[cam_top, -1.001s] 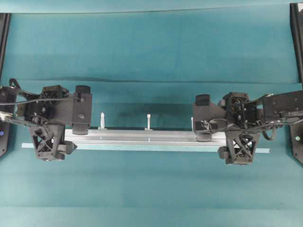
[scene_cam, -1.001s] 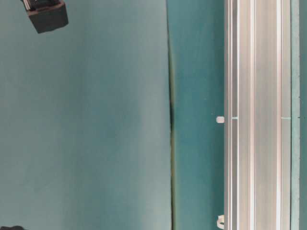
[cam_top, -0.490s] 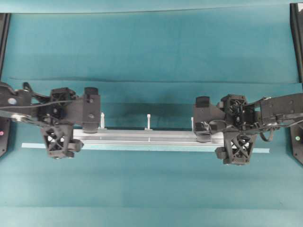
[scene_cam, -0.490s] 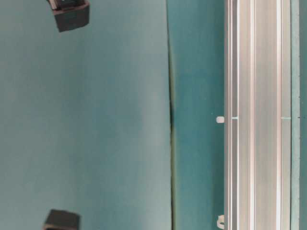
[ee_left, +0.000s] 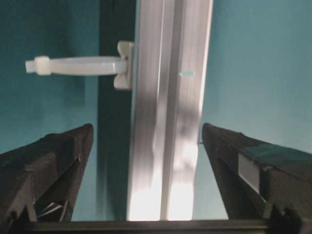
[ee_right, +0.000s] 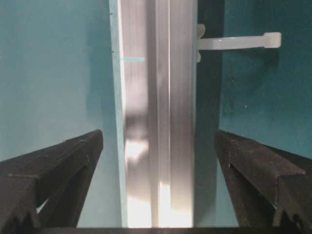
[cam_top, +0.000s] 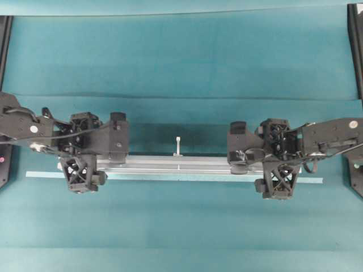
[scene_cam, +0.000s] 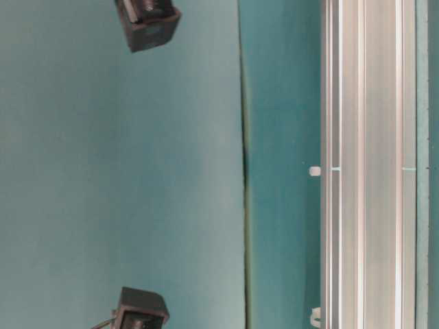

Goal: Lift the large metal rail with both hands.

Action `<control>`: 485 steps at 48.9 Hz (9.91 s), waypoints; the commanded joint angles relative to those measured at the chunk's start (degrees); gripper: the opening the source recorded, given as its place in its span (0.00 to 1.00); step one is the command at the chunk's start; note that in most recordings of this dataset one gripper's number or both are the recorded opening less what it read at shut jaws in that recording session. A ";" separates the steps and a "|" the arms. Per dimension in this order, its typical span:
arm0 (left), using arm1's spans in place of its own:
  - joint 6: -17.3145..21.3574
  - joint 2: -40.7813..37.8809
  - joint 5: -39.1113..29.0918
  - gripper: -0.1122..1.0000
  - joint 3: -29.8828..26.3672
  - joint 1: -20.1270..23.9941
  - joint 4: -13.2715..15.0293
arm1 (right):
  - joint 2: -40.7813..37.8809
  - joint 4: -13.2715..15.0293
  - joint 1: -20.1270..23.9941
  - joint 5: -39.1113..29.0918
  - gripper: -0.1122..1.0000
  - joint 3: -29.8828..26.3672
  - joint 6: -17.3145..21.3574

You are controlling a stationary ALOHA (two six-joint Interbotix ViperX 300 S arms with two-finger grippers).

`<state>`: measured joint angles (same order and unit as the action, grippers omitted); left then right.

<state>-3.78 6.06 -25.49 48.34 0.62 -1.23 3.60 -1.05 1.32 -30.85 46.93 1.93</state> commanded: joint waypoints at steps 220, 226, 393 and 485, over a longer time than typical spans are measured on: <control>1.05 11.51 -56.87 0.42 -58.27 0.35 -0.09 | 12.04 -3.60 -2.90 -61.08 0.45 -56.16 7.56; 1.05 11.51 -56.87 0.42 -58.36 0.35 -0.26 | 12.13 -3.60 -2.90 -61.17 0.45 -55.99 7.56; -4.75 0.70 4.57 0.42 0.88 0.62 -0.09 | -2.99 -1.67 -1.23 -4.57 0.45 -4.75 -1.58; -6.15 -0.62 5.10 0.42 1.14 -0.09 -0.09 | -4.83 -2.81 -0.53 -0.26 0.45 -3.69 -1.05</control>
<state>-8.53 4.92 -20.30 49.66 0.09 -1.58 -0.35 -3.43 0.44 -31.82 43.42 0.44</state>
